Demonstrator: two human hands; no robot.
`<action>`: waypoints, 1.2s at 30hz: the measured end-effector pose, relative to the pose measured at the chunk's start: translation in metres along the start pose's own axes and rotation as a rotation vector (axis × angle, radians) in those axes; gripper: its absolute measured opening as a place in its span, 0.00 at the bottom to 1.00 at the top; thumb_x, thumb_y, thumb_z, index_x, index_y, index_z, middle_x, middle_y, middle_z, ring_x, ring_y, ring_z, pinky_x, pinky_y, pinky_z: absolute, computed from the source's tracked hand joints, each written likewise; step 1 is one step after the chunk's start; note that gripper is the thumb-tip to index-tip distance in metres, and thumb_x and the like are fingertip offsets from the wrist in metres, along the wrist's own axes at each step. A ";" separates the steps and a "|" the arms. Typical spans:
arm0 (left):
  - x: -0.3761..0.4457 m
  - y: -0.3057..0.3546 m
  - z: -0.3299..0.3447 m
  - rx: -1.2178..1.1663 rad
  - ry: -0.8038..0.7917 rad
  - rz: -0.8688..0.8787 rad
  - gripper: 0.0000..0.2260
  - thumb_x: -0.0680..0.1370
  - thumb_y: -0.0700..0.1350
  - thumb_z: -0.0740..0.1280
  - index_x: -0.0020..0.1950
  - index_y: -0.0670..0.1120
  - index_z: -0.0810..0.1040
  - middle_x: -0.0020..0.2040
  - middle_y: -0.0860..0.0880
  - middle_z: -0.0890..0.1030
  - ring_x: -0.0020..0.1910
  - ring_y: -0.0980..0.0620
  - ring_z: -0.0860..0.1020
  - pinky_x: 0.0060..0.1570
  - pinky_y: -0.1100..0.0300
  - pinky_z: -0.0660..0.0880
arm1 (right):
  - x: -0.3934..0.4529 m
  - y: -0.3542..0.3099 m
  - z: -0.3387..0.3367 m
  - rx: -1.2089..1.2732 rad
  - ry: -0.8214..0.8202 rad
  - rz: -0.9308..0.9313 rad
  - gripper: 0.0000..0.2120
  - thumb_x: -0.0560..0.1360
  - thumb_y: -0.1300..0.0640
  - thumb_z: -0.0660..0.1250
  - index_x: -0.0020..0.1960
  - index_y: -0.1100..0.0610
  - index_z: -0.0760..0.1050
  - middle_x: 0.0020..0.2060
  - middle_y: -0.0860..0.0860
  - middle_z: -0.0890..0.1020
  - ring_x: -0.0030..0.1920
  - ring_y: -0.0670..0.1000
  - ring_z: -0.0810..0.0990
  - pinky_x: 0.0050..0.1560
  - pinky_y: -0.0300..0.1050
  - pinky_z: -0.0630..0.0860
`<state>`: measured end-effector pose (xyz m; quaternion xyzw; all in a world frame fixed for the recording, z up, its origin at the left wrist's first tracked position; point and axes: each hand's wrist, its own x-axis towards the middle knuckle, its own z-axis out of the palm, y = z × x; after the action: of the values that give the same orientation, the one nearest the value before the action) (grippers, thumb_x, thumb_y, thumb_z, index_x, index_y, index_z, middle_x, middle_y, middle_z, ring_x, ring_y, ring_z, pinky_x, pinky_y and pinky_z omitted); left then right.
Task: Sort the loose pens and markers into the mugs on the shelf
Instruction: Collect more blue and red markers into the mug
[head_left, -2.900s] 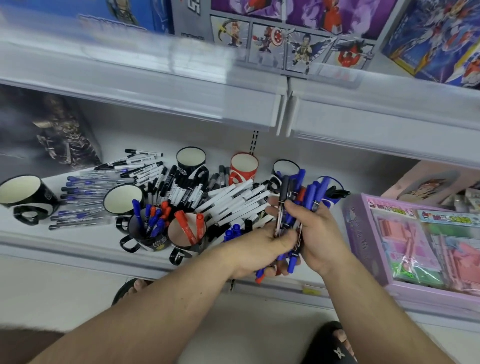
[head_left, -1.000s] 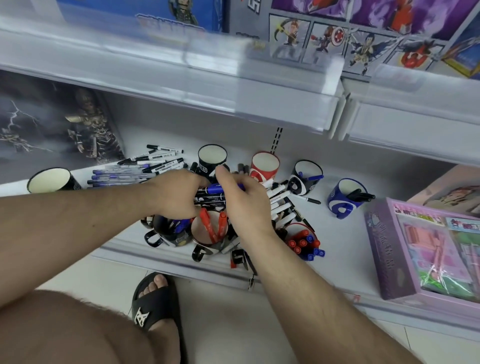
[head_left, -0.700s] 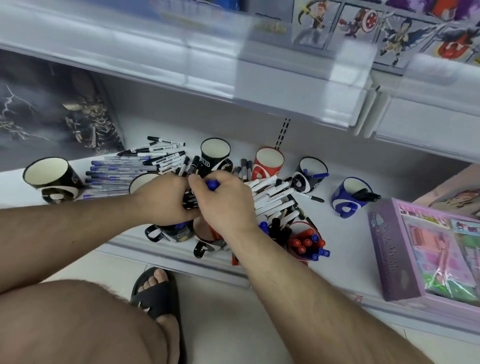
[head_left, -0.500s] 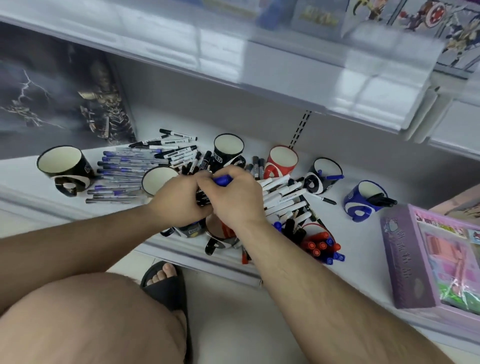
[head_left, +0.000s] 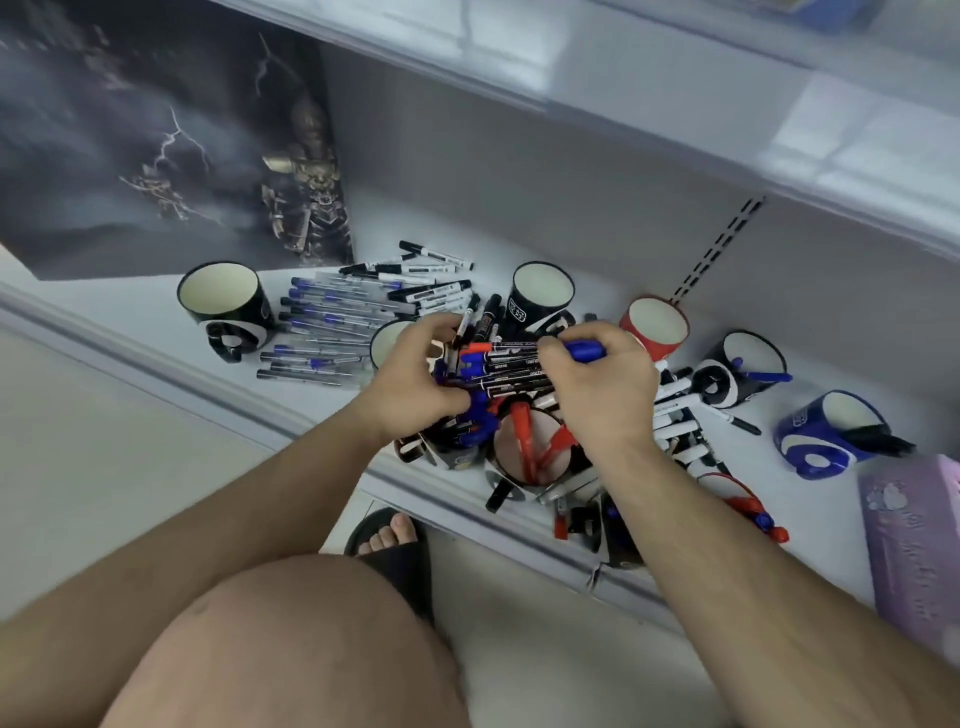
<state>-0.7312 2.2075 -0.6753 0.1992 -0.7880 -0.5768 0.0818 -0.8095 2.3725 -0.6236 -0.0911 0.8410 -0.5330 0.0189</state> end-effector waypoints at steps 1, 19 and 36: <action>-0.003 -0.006 -0.004 -0.131 0.094 -0.070 0.27 0.71 0.32 0.68 0.67 0.51 0.68 0.59 0.51 0.71 0.53 0.54 0.73 0.41 0.66 0.71 | 0.003 0.002 -0.001 -0.003 0.005 -0.015 0.02 0.71 0.54 0.73 0.41 0.52 0.81 0.33 0.43 0.80 0.35 0.42 0.77 0.40 0.35 0.75; -0.015 -0.076 0.001 0.097 0.131 -0.213 0.26 0.69 0.33 0.69 0.64 0.46 0.70 0.58 0.47 0.72 0.53 0.49 0.75 0.54 0.50 0.76 | -0.020 0.058 0.065 -0.555 -0.165 -0.929 0.11 0.71 0.52 0.65 0.41 0.58 0.82 0.39 0.56 0.81 0.34 0.56 0.81 0.31 0.45 0.79; -0.025 -0.049 0.013 0.773 -0.062 0.213 0.35 0.60 0.51 0.61 0.65 0.37 0.67 0.59 0.38 0.68 0.56 0.34 0.69 0.53 0.36 0.72 | -0.003 0.015 0.055 -0.900 -0.914 -0.361 0.46 0.71 0.43 0.65 0.77 0.37 0.37 0.78 0.55 0.35 0.77 0.56 0.31 0.73 0.61 0.30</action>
<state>-0.7025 2.2168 -0.7233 0.1148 -0.9653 -0.2318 0.0362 -0.8015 2.3305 -0.6613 -0.4464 0.8603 -0.0324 0.2441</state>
